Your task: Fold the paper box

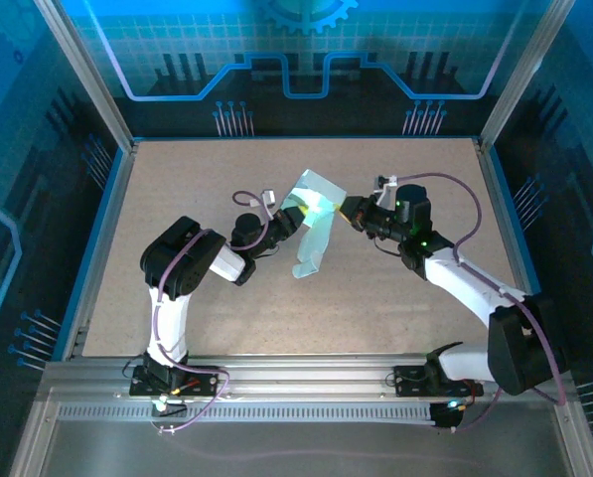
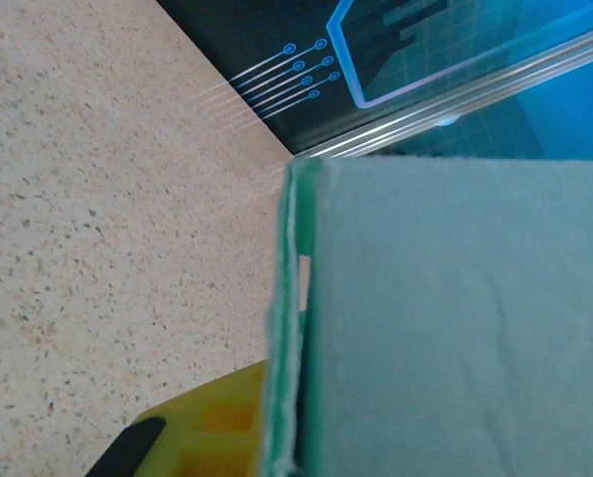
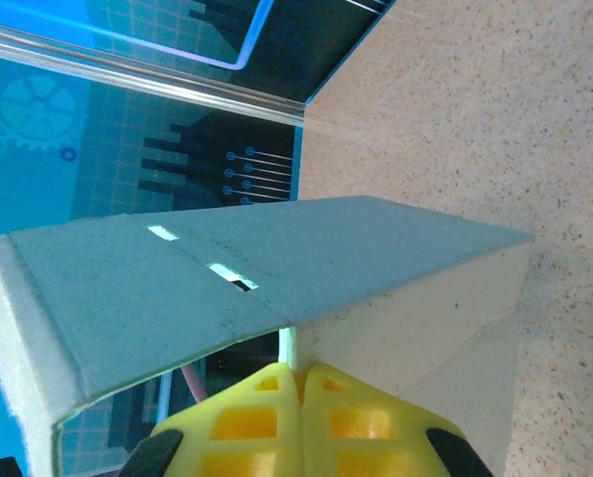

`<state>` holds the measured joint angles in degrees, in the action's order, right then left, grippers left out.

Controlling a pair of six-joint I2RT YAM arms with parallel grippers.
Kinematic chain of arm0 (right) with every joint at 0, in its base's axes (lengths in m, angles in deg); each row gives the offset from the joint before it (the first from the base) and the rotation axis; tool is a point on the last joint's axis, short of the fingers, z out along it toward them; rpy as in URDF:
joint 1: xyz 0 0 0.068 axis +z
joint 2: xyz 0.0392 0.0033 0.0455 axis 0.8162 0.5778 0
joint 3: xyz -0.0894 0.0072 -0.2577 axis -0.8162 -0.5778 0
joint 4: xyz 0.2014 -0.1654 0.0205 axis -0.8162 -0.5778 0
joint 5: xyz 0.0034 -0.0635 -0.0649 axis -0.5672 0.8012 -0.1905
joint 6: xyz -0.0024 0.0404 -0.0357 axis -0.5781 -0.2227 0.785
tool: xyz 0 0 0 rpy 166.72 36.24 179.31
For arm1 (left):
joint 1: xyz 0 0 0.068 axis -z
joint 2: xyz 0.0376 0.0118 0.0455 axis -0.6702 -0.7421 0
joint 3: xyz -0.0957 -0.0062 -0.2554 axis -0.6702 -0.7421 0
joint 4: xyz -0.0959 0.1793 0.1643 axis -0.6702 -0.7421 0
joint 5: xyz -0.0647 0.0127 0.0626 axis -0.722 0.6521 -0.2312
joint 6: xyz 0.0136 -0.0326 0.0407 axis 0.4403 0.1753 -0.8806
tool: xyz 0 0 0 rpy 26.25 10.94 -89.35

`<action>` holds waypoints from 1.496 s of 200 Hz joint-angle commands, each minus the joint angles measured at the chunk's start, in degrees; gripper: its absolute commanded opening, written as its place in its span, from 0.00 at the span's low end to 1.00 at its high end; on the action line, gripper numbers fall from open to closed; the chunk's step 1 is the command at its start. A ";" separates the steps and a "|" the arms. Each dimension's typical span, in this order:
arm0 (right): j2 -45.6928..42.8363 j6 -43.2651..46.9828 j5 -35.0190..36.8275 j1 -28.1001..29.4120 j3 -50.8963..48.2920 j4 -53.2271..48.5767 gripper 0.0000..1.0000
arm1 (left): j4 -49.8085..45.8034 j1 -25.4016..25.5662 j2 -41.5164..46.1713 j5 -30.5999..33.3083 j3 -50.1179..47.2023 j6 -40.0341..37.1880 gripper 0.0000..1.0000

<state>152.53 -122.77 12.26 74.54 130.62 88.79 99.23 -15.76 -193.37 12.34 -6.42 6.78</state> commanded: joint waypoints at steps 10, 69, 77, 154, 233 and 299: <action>-1.19 3.05 0.91 1.43 2.39 -5.19 0.04 | 3.03 0.63 1.62 0.42 -0.23 -1.49 0.00; -1.43 5.74 1.87 1.70 4.14 -9.62 0.11 | 2.74 0.65 1.67 0.95 -0.46 -2.54 0.00; -1.58 5.82 1.95 1.75 4.07 -9.68 0.06 | 2.76 0.65 1.67 1.10 -0.57 -2.63 0.00; -11.77 14.94 13.28 1.79 4.61 -22.29 0.61 | 0.97 0.65 3.25 7.88 -3.14 -3.42 0.00; -7.68 32.66 36.49 16.94 28.39 -48.98 0.63 | -9.94 1.99 7.31 17.98 -5.16 -11.13 0.00; 16.43 33.49 49.96 27.88 57.32 -65.85 0.54 | -19.06 3.21 10.33 26.21 -5.09 -14.91 0.00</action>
<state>162.37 -88.85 54.80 101.27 180.26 33.74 84.02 -12.92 -186.15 32.97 -11.06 -5.31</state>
